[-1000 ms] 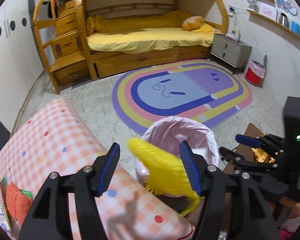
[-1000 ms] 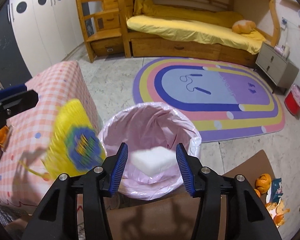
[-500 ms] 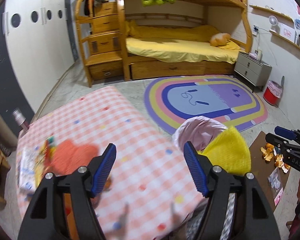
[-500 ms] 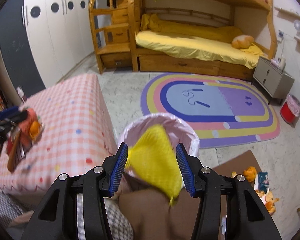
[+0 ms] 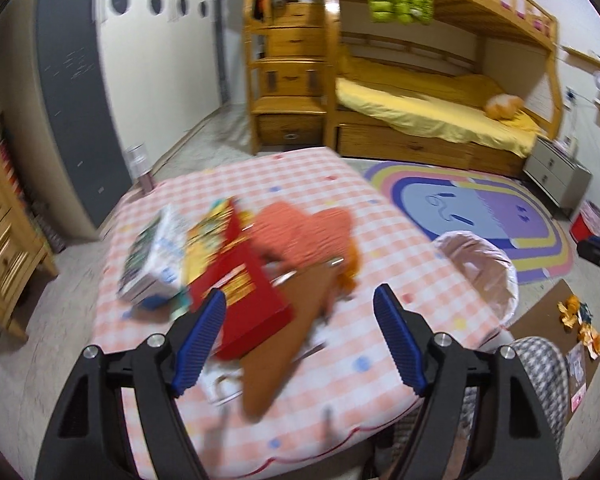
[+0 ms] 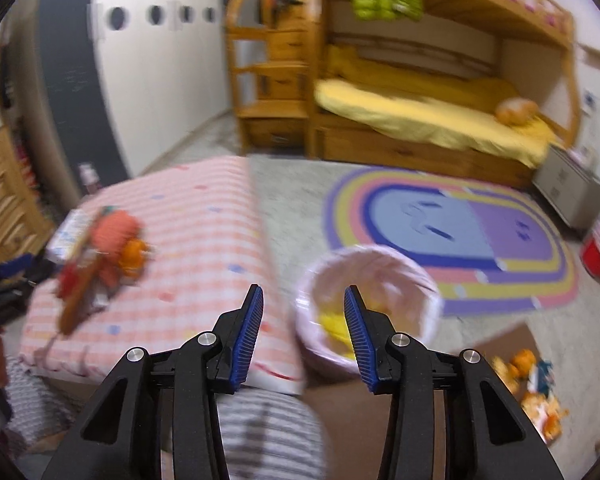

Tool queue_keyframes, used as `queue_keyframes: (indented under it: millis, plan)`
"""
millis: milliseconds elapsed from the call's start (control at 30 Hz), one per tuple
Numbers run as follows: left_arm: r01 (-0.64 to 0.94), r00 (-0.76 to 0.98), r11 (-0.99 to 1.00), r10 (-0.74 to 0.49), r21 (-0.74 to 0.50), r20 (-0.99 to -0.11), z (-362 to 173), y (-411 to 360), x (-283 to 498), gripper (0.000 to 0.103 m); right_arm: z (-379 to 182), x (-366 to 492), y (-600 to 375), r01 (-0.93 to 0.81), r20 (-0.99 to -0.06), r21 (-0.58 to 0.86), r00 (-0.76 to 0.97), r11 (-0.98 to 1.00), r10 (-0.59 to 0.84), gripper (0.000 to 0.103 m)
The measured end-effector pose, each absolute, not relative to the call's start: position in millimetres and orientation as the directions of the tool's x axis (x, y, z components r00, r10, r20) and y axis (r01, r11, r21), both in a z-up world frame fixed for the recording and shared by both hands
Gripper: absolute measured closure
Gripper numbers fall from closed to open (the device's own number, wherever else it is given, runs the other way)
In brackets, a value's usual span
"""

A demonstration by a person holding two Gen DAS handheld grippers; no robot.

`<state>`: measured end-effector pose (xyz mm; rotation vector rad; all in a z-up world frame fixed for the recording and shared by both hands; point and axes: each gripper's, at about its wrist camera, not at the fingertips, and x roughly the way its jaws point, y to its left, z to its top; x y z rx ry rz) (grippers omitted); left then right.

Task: Collect trash
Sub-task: 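Open both tools to drop the items into the bin, return to table, then grasp the silver blister pack with the left tool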

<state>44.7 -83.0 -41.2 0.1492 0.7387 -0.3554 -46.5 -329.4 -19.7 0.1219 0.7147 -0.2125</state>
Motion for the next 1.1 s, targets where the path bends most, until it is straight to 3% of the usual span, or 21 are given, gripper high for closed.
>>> queue_keyframes:
  millis: [133,300,467,700,867,1100]
  plan:
    - [0.288,0.693,0.958,-0.203,0.008,-0.691,-44,-47,43,0.028,-12,-24,-285,0.102,-0.643,0.049,0.765,0.994,-0.047,0.059]
    - [0.185,0.713,0.983,-0.123,0.017,-0.691,-45,-5,41,0.019,-11,1,-237,-0.035,-0.647,0.058,0.76,0.998,0.065,0.059]
    - [0.111,0.716,0.994,-0.064,0.023,-0.695,-52,25,45,0.018,-15,26,-191,-0.15,-0.665,0.035,0.735,0.988,0.135,0.059]
    - [0.046,0.717,0.999,-0.021,0.018,-0.696,-56,60,58,0.018,-22,52,-154,-0.217,-0.681,0.022,0.711,0.976,0.173,0.06]
    - [0.028,0.714,0.999,0.007,0.038,-0.7,-61,74,81,0.012,-24,65,-139,-0.24,-0.684,0.007,0.707,0.971,0.179,0.06]
    - [0.035,0.708,0.999,-0.03,-0.008,-0.706,-68,86,115,0.015,-24,82,-128,-0.249,-0.694,-0.008,0.699,0.968,0.174,0.06]
